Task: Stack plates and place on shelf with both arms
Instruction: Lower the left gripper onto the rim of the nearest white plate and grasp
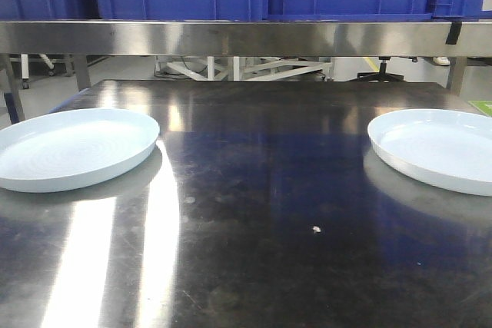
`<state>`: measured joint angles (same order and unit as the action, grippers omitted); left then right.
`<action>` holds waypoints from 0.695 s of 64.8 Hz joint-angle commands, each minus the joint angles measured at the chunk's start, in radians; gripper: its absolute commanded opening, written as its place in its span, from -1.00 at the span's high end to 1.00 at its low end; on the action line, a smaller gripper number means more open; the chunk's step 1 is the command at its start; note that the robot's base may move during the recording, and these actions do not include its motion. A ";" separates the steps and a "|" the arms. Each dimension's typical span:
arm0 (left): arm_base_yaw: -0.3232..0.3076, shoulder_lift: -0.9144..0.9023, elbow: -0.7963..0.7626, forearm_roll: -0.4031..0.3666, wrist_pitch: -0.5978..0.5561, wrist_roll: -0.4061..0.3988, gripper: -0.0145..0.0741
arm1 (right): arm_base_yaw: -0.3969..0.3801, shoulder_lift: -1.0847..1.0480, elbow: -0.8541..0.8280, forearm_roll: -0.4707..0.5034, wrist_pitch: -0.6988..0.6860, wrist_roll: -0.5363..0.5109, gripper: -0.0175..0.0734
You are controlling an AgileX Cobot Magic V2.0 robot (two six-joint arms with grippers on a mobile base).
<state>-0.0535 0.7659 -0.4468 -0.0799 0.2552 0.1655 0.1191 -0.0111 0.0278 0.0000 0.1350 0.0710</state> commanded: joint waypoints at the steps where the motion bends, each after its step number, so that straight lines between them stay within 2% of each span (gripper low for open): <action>1: -0.005 0.106 -0.096 -0.019 -0.026 -0.007 0.49 | -0.003 -0.019 0.002 -0.014 -0.087 -0.001 0.51; 34: -0.005 0.683 -0.592 -0.029 0.379 -0.007 0.48 | -0.003 -0.019 0.002 -0.014 -0.087 -0.001 0.51; 41: -0.005 0.775 -0.701 -0.034 0.486 -0.007 0.38 | -0.003 -0.019 0.002 -0.014 -0.087 -0.001 0.51; 45: -0.005 0.824 -0.761 -0.044 0.532 -0.007 0.24 | -0.003 -0.019 0.002 -0.014 -0.087 -0.001 0.51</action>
<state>-0.0535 1.5744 -1.1117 -0.0998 0.7489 0.1655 0.1191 -0.0111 0.0278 0.0000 0.1350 0.0710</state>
